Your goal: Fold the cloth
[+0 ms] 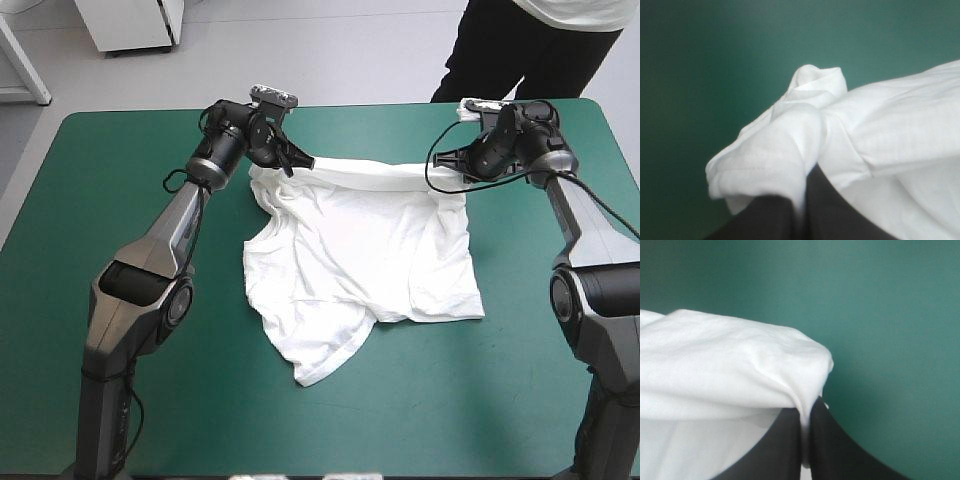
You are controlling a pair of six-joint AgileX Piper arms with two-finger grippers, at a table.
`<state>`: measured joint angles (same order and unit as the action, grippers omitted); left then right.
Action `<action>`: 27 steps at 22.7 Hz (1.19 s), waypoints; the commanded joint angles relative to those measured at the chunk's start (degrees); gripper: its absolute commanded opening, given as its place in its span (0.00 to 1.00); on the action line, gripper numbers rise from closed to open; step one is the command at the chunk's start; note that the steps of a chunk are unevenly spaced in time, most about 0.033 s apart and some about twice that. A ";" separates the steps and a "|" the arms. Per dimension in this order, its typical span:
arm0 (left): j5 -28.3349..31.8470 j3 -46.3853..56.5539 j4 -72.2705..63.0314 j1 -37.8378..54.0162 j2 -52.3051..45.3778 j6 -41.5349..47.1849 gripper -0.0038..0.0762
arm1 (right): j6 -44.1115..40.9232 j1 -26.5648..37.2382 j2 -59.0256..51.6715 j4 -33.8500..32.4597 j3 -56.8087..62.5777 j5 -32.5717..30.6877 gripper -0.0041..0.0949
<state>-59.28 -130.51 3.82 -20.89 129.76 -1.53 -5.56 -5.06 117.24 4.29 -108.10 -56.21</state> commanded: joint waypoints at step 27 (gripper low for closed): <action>-14.61 -17.98 0.07 1.60 -8.95 4.76 0.63 | 1.04 1.56 -14.20 -1.15 -6.92 -11.16 0.56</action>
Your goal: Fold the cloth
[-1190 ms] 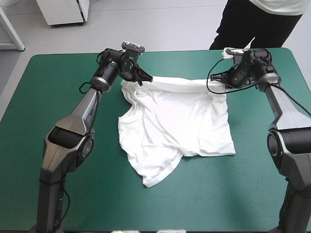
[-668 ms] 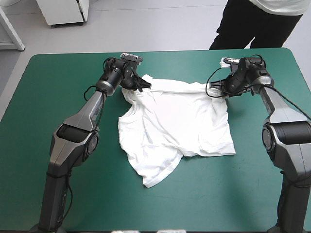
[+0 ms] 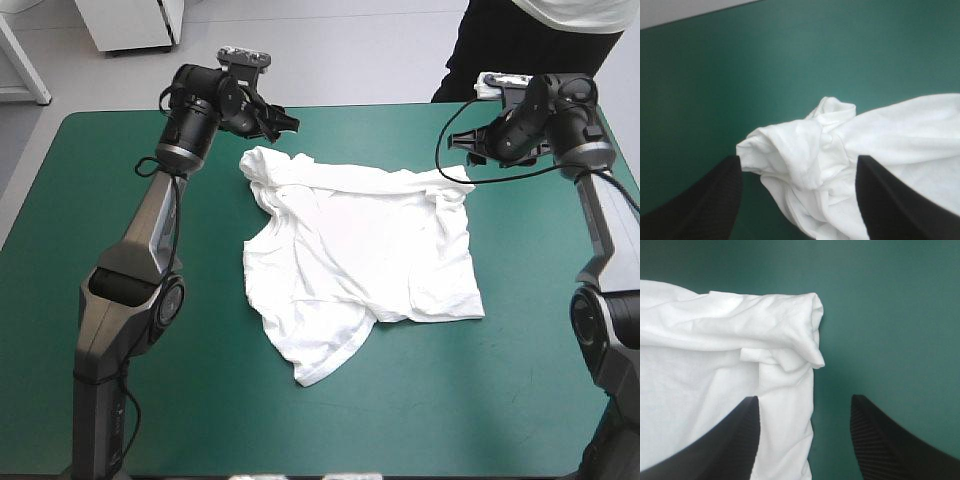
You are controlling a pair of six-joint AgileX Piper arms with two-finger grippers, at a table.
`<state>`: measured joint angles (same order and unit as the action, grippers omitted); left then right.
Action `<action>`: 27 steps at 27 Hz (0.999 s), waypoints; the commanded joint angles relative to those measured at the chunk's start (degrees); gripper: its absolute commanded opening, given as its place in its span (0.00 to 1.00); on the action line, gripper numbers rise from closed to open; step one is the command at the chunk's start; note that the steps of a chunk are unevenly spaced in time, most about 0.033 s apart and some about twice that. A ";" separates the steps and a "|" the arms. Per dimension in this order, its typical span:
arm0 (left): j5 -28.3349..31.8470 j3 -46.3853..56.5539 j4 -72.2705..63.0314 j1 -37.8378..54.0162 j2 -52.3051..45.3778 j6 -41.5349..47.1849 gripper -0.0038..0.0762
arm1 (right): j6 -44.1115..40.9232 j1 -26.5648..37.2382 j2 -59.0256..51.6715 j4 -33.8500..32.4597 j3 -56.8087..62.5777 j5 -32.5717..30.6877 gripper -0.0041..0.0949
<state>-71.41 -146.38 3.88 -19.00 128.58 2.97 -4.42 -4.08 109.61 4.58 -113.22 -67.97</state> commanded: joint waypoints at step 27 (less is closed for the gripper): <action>-2.41 43.81 -5.22 -0.16 -32.44 5.18 0.59 | -0.41 0.59 -23.84 -1.06 15.14 -3.24 0.55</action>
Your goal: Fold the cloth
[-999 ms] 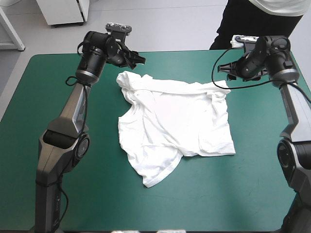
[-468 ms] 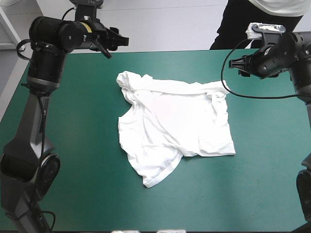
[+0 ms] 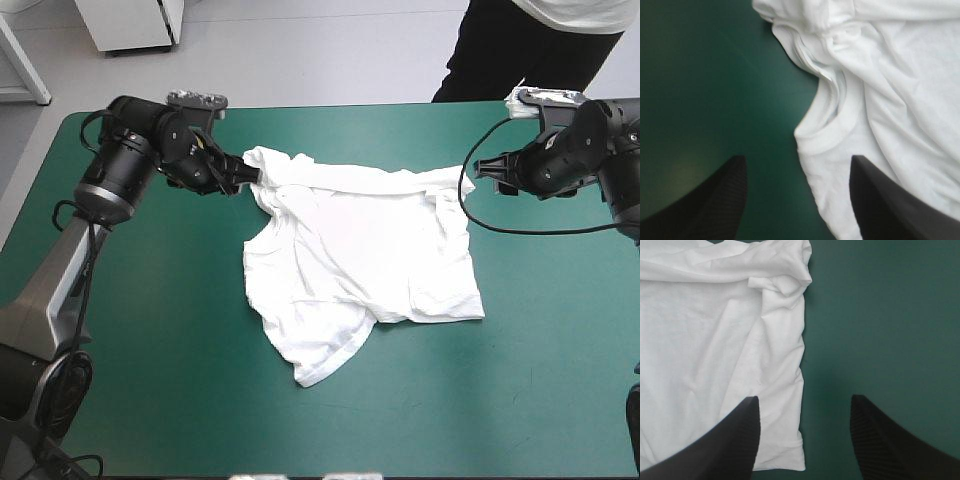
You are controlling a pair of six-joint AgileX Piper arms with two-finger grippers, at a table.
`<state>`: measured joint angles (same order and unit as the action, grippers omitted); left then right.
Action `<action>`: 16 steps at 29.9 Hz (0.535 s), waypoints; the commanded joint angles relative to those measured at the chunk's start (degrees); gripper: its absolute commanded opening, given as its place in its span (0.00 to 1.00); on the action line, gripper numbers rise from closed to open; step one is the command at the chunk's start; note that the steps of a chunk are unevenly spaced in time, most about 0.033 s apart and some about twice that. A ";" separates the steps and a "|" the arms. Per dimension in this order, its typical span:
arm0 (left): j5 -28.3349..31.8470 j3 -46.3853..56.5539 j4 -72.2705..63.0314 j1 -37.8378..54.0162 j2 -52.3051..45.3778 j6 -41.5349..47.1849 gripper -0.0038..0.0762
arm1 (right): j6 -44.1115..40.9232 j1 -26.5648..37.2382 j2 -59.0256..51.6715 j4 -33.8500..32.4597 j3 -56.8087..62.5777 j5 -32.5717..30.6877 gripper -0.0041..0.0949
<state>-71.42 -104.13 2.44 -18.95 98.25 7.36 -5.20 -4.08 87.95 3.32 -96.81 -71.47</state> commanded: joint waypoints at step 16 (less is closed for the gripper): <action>13.80 27.41 -5.15 -4.74 -1.77 9.44 0.59 | 0.36 0.59 -2.17 -0.02 -1.27 1.30 0.50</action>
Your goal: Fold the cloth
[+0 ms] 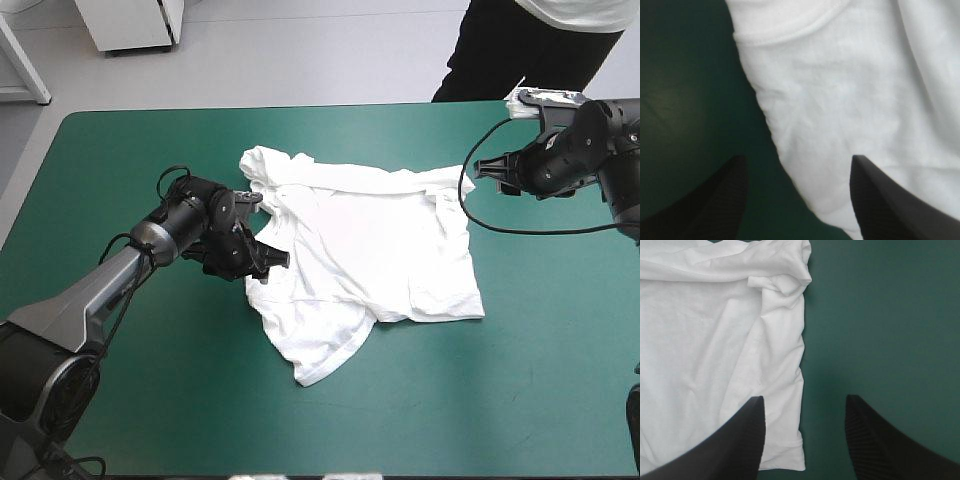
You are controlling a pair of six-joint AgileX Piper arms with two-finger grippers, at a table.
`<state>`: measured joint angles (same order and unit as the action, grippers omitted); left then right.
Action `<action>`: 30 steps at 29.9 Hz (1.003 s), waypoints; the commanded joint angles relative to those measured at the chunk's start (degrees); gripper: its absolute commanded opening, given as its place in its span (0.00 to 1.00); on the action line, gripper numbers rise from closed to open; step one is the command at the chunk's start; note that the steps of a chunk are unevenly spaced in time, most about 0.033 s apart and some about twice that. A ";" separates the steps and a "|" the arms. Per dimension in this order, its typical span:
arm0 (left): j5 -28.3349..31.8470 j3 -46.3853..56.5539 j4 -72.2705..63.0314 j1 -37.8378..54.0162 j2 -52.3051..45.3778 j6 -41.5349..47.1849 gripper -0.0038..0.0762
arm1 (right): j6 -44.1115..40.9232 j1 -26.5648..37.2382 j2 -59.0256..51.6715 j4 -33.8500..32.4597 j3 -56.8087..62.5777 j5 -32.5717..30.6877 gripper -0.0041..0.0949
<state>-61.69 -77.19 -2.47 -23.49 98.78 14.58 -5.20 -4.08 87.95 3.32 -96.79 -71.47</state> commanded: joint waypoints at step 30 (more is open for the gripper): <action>-3.06 1.90 17.28 5.69 4.15 4.18 0.04 | 0.36 0.59 -2.17 -0.02 -1.29 1.40 0.49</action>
<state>-61.52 -75.38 8.25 -21.82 105.22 18.12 -5.20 -4.08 87.95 3.27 -96.79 -71.47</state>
